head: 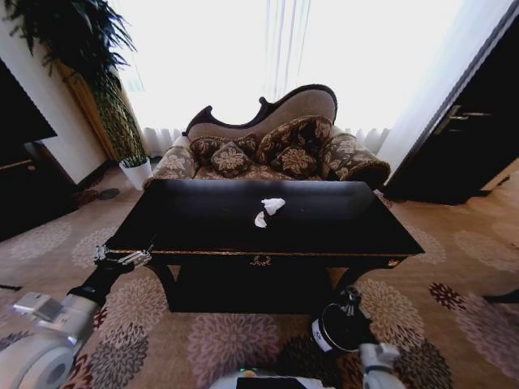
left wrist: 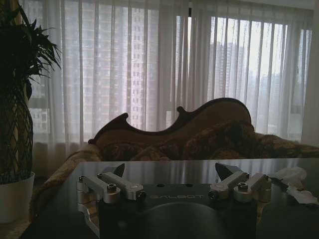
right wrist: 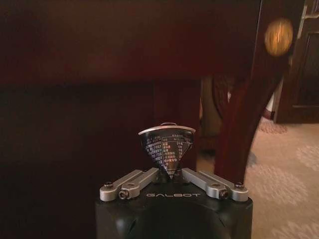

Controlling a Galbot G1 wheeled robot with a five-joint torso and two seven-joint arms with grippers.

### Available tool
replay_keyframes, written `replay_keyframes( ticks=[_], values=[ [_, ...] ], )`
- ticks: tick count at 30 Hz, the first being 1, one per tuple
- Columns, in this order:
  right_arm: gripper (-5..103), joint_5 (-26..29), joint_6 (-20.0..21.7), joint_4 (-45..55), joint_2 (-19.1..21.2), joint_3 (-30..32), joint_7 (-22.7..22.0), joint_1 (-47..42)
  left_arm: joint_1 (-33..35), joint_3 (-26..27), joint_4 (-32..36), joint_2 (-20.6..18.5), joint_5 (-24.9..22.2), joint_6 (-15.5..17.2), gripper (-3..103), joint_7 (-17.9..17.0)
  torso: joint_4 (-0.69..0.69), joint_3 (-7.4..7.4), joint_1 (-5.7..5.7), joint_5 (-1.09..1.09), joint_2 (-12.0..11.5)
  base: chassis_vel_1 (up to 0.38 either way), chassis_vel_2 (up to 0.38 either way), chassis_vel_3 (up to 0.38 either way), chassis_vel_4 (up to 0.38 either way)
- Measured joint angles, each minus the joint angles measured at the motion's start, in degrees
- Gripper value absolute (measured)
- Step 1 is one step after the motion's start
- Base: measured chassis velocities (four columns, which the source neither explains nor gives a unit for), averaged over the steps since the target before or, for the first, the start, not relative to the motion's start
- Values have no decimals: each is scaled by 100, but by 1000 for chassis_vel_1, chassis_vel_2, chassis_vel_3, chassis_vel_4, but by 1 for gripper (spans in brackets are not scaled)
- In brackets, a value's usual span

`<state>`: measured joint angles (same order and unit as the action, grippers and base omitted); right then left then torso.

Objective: Move to the front of the table and place the trash on the table into the trash bin.

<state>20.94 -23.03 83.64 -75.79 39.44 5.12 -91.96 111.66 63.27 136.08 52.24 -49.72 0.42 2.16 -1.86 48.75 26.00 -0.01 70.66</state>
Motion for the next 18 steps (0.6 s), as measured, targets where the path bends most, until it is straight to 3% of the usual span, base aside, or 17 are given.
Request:
replay_keyframes(
  ticks=[6, 8, 12, 14, 16, 18],
  values=[
    [0, -763, -699, -1721, 218, -101, 68, 787, 0, 0, 0, 0, 0, 0, 100, 0, 1, 0, 1, 0, 0, 0, 0, 0, 0],
    [0, -1204, -1066, -2729, 370, -101, 1, 1278, 0, 0, 0, 0, 0, -1, 100, 0, 0, 0, 1, 2, 0, 0, 0, 0, 0],
    [0, -1649, -1328, -3869, 627, -136, -88, 1904, 0, 0, 0, 0, 0, 0, 100, 0, 1, 0, 0, 0, 0, 0, 0, 0, 0],
    [0, -1677, -1340, -3980, 656, -147, -93, 1968, 0, 0, 0, 0, 0, -1, 100, 0, 0, 0, 1, 1, -1, 0, 0, 0, 0],
    [0, -1959, -1392, -5034, 877, -197, -142, 2680, 0, 0, 0, 0, 0, -1, 100, 0, 2, 0, 1, -3, -1, 0, 0, 0, 0],
    [0, -1976, -1310, -5146, 841, -223, -159, 2773, 0, 0, 0, 0, 0, -1, 100, 0, 1, 0, 1, 2, -1, 0, 0, 0, 0]
  ],
)
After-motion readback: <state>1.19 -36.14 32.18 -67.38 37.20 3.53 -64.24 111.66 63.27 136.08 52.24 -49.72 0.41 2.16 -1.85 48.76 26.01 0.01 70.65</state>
